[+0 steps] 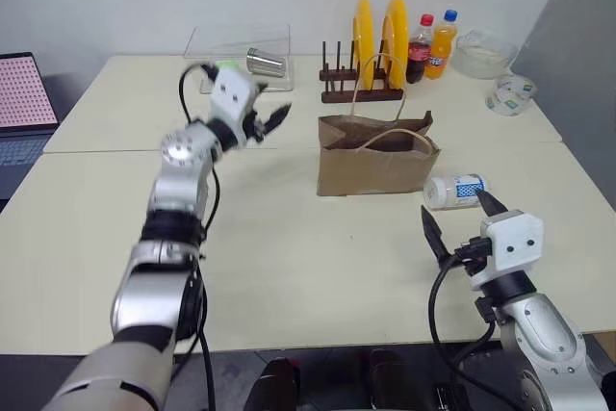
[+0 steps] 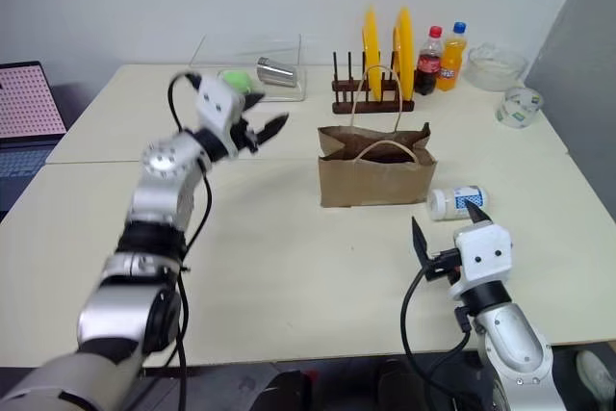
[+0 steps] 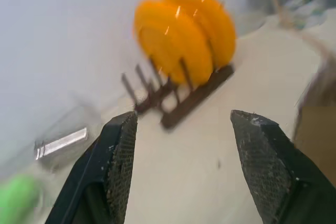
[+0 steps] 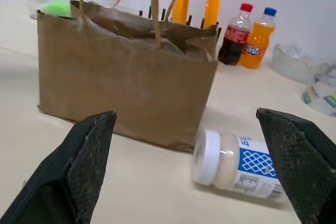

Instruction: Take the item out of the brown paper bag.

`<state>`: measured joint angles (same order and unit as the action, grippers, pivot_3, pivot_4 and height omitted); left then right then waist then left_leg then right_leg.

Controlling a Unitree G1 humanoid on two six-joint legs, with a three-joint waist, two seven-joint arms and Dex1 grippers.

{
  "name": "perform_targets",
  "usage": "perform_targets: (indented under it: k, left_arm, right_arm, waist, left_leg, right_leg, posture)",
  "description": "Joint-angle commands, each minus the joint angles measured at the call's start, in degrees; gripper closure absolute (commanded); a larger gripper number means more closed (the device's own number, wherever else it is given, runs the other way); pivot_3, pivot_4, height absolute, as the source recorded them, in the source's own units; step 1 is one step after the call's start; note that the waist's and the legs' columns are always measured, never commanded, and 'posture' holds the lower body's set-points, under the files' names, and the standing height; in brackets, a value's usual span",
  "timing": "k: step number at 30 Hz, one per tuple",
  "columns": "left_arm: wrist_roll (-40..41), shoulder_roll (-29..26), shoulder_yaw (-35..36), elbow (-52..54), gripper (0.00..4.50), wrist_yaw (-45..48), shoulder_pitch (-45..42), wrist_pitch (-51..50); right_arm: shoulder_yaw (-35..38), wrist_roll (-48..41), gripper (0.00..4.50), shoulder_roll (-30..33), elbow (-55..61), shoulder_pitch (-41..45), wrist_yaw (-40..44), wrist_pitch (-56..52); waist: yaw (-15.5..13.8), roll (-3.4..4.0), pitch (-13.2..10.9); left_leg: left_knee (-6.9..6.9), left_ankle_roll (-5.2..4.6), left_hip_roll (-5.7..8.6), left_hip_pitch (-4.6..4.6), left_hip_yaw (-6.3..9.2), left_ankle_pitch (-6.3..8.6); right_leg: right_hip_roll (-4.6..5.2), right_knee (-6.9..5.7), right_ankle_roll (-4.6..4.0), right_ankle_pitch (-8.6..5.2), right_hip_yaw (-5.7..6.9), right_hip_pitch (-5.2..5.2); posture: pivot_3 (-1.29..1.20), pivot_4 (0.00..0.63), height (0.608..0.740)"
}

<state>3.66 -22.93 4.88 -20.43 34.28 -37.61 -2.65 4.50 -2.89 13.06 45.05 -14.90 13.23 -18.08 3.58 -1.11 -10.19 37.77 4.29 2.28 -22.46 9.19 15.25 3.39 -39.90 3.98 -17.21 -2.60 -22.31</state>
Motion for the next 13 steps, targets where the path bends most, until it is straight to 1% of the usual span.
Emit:
perform_targets:
  k: [1,3,6,8,10,13]
  left_arm:
    - [2.27,0.28,1.96,20.74,1.53,-4.42,9.98,-10.51]
    - [2.64,0.20,2.67,30.12,1.53,-5.99,17.91,-14.54]
    - [3.08,-0.22,3.53,39.09,1.53,-7.41,25.63,-18.07]
    - [3.08,-0.27,3.49,43.18,1.53,-8.18,29.31,-20.07]
    - [3.48,0.18,3.58,46.21,1.53,-8.97,32.88,-21.37]
    - [4.34,2.33,2.79,47.58,1.53,-10.21,35.63,-19.94]
  right_arm:
    - [4.65,-1.20,0.00,0.38,-3.44,1.01,0.04,7.67]
    - [6.88,-4.47,0.00,1.00,-6.05,1.41,2.26,9.48]
    - [8.94,-10.00,0.00,1.47,-8.18,1.38,5.30,9.76]
    - [9.95,-13.03,0.00,1.93,-9.02,1.07,6.99,9.42]
    - [9.92,-13.70,0.00,2.71,-9.38,0.98,8.01,9.94]
    - [9.01,-14.50,0.00,3.36,-8.63,1.46,8.35,9.06]
  waist:
    - [-0.24,0.00,0.00]
    - [-0.54,0.00,0.00]
    - [-0.92,0.03,0.02]
    - [-1.19,0.12,0.07]
    - [-1.38,0.17,0.10]
    - [-1.37,0.21,0.12]
  left_leg:
    - [-0.01,0.00,-0.01,-0.01,0.00,0.00]
    - [-0.01,-0.01,-0.01,0.00,-0.05,0.00]
    - [-0.02,-0.01,-0.03,0.08,-0.09,0.01]
    - [-0.02,-0.02,-0.03,0.13,-0.13,0.01]
    - [-0.02,-0.02,-0.02,0.16,-0.16,0.01]
    - [-0.10,-0.03,-0.03,0.34,-0.25,0.02]
  right_leg:
    - [0.00,0.01,-0.01,0.00,0.01,-0.01]
    - [-0.01,0.01,-0.01,0.01,0.04,0.01]
    - [-0.01,0.00,-0.02,0.00,0.06,0.10]
    - [0.00,0.02,-0.01,0.00,0.04,0.16]
    - [0.00,0.04,-0.02,0.00,0.03,0.20]
    - [0.00,0.06,-0.02,0.00,-0.04,0.28]
  posture:
    - [0.00,0.150,0.740]
    - [0.00,0.150,0.740]
    - [0.00,0.150,0.740]
    - [0.00,0.150,0.740]
    - [0.00,0.150,0.740]
    - [0.00,0.150,0.740]
